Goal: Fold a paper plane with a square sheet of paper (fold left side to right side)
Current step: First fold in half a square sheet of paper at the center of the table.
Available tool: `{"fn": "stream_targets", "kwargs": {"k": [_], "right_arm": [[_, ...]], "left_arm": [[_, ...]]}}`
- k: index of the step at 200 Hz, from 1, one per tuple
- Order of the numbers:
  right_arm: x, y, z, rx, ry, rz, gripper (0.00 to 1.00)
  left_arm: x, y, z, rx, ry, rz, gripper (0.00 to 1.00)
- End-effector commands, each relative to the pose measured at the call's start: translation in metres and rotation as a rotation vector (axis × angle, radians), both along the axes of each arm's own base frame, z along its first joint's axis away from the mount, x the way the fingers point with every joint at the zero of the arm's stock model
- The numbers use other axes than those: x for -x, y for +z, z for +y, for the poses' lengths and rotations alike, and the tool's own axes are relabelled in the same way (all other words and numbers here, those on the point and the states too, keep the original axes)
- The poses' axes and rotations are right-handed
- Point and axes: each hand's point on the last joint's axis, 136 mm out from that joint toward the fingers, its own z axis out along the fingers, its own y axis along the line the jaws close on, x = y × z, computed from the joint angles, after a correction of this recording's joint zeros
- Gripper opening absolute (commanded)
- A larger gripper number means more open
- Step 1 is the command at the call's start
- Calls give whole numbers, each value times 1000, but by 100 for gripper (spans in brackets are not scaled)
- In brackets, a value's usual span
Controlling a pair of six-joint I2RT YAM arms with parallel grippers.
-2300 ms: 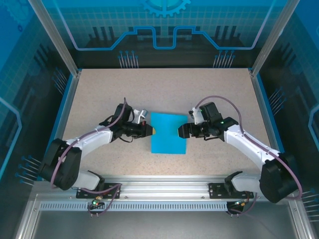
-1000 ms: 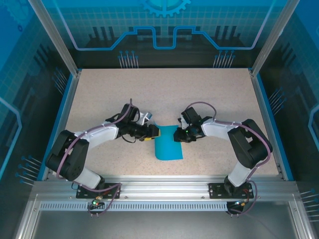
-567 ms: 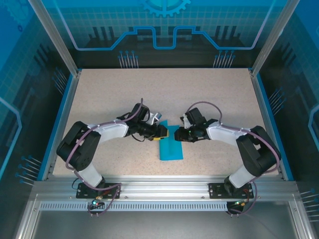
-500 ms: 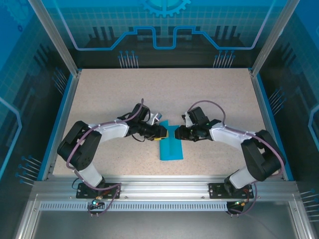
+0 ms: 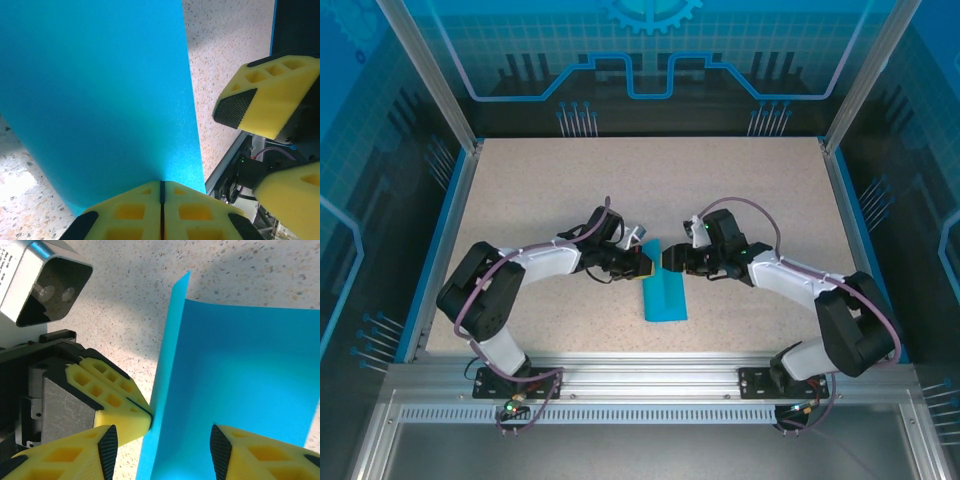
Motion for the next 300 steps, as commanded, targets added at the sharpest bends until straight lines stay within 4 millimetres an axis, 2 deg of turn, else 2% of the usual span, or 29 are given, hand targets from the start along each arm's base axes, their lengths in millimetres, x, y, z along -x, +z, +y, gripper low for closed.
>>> {"fn": "stream_targets", "kwargs": {"k": [1,33,59,77,106,136,172,253,300], "right_arm": [[5,-3,11,-44,32,36,51],[7,-9,17,-38,53,68,36],[8,-9,18,-36,64,69,11],[9,-13,13,11,60,69,0],[6,-23,-4,131,25,70,0],[4,-40,-19,247,0,99,0],[5,-58,-29,326,-22,142,0],[9,-70,-31,369,-16,165,2],[10,-71,-32,382,-13,165,4]], "left_arm": [[0,-1,-4,-17,-19,-5,9],[-1,-1,-4,-19,-19,-8,9],[-1,0,-4,-26,-19,-12,8],[-1,5,-1,-34,-12,-34,11],[-1,16,9,-78,5,-80,26],[2,13,23,-154,29,-96,48],[5,-9,27,-224,26,-44,57],[3,-40,8,-300,23,27,62],[6,-58,8,-405,10,43,55]]}}
